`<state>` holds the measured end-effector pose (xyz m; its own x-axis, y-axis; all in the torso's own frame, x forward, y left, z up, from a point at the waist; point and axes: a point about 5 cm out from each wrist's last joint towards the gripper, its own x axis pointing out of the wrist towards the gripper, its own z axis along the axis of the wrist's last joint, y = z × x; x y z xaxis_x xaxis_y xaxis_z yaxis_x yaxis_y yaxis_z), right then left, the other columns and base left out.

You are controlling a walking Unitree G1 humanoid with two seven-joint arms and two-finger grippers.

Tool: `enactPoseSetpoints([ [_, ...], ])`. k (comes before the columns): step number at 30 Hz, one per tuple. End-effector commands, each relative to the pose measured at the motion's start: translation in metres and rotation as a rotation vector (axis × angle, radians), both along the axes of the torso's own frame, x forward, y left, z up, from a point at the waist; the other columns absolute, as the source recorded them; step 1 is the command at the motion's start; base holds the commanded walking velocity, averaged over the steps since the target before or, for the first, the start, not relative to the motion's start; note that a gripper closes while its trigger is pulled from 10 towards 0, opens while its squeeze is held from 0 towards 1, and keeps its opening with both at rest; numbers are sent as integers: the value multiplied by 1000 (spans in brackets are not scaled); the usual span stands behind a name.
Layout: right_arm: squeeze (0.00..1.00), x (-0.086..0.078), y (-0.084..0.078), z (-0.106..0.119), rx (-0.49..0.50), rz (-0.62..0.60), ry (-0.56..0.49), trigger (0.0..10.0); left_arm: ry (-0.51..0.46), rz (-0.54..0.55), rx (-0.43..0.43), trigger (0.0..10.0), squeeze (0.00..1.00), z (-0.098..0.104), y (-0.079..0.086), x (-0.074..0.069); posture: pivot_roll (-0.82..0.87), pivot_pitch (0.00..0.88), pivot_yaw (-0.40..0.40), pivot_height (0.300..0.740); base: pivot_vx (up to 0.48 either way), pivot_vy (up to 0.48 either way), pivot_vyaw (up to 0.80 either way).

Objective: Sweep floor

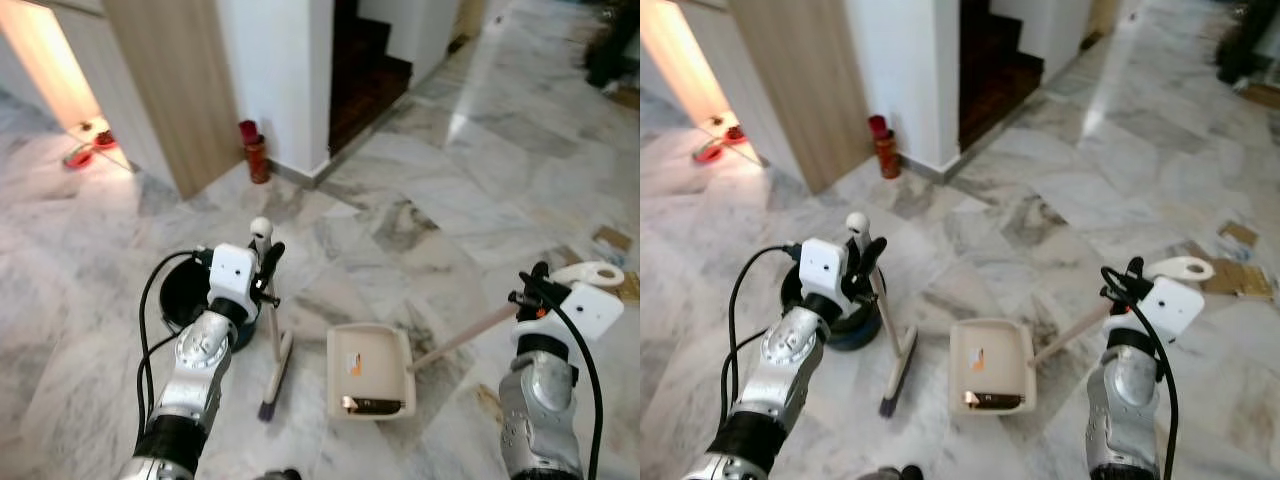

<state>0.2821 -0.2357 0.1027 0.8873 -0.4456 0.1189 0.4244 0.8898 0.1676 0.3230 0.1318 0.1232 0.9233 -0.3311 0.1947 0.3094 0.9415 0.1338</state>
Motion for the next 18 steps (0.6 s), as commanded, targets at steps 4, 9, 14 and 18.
enactPoseSetpoints([
  [4,0,0,-2,8,1,-9,-47,10000,-40,-15,-12,10000,0,10,-3,0,106,96,12,740,0,0,644],
  [9,0,0,-1,8,3,-7,-46,10000,-39,-14,-13,10000,0,10,-3,0,106,90,11,740,0,0,639],
  [14,0,0,-2,7,2,-5,-45,10000,-37,-19,-15,10000,0,8,-3,-2,106,74,7,740,0,0,636],
  [18,0,0,-3,7,1,-3,-44,10000,-37,-20,-16,10000,0,8,-4,-2,108,71,4,740,0,0,588],
])
